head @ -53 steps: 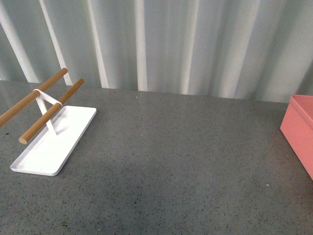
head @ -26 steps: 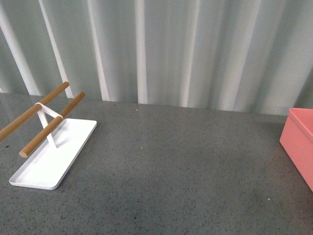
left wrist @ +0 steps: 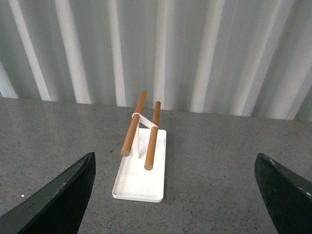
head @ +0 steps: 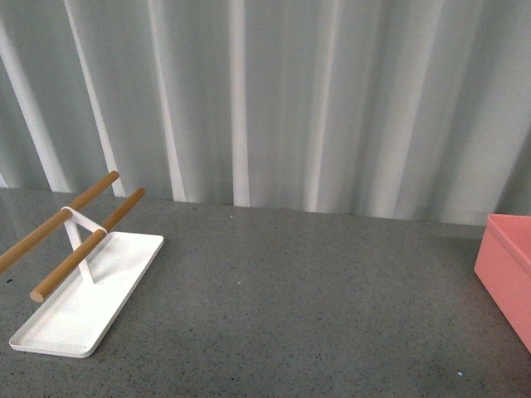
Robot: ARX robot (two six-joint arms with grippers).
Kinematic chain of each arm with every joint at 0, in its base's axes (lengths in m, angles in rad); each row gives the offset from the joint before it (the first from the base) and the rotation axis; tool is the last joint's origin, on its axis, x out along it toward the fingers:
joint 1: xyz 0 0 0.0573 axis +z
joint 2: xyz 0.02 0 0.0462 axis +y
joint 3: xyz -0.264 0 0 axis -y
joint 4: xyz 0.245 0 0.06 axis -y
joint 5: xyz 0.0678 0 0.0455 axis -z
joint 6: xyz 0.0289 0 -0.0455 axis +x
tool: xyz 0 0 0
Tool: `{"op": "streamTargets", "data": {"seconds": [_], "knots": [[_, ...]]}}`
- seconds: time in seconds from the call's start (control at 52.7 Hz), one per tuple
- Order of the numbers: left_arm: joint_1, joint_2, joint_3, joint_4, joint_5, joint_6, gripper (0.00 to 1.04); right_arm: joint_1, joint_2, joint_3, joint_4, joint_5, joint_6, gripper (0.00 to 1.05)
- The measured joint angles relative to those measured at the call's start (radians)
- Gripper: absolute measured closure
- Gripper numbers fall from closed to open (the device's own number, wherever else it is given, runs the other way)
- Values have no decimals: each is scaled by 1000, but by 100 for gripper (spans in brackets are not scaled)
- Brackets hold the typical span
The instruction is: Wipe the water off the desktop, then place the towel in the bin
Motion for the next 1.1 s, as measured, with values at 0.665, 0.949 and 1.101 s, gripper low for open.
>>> {"op": "streamTargets", "data": {"seconds": [0.665,0.949,1.101], "knots": [[0,0,0,0,0,0,7,161,-140,-185,55,151,19,101],[0,0,0,0,0,0,7,161,-165,-216,60,151,19,101],[0,0,0,0,0,0,7,161,-200,-236,66,151,20,101]]}}
